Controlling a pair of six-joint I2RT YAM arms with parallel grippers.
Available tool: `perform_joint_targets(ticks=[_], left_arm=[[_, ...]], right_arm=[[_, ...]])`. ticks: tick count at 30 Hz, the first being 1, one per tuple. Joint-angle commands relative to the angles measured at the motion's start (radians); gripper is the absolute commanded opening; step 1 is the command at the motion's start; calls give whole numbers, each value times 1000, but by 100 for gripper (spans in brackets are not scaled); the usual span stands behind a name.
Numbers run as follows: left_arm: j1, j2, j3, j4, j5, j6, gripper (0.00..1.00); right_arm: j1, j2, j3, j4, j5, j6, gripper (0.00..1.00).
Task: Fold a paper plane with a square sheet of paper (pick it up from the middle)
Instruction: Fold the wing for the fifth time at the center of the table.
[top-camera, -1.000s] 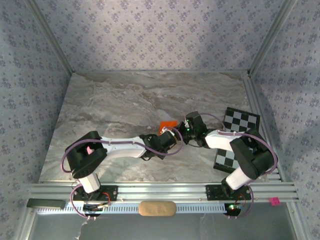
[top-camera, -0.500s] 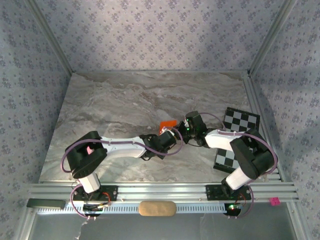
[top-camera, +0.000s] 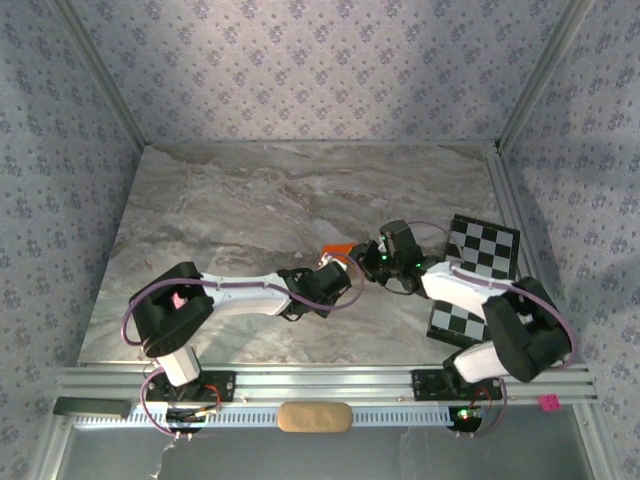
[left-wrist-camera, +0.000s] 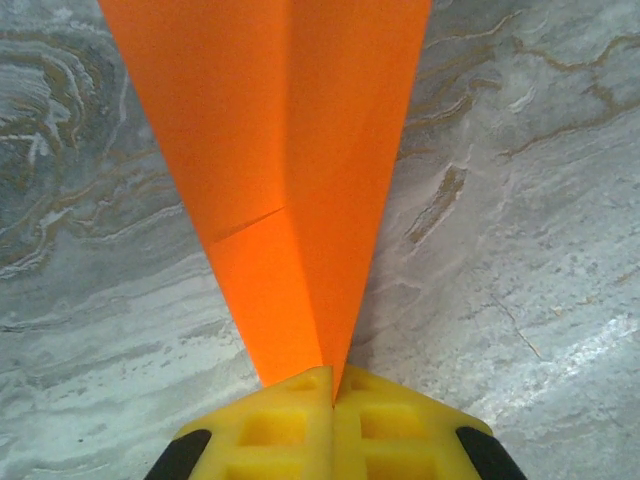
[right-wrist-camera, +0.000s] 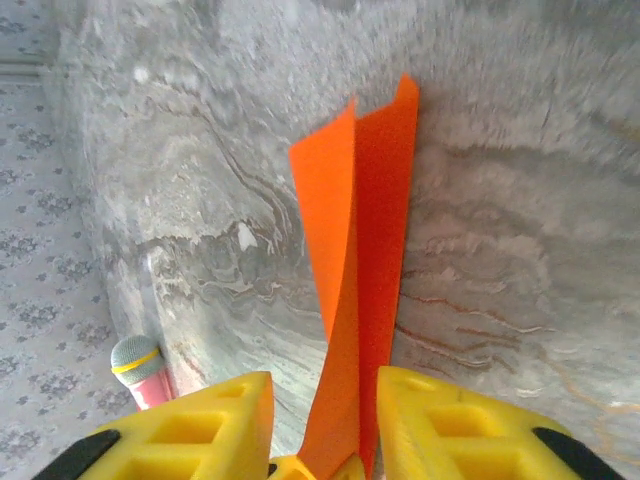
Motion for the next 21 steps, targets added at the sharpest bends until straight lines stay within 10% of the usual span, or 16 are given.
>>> perform_joint_targets(ticks=[1, 21], left_arm=[[41, -55, -43, 72, 91, -40, 0], [206, -118, -248, 446, 494, -104, 0]], right_arm=[[-18, -77, -19, -112, 81, -56, 36], [-17, -233, -61, -173, 229, -105, 36]])
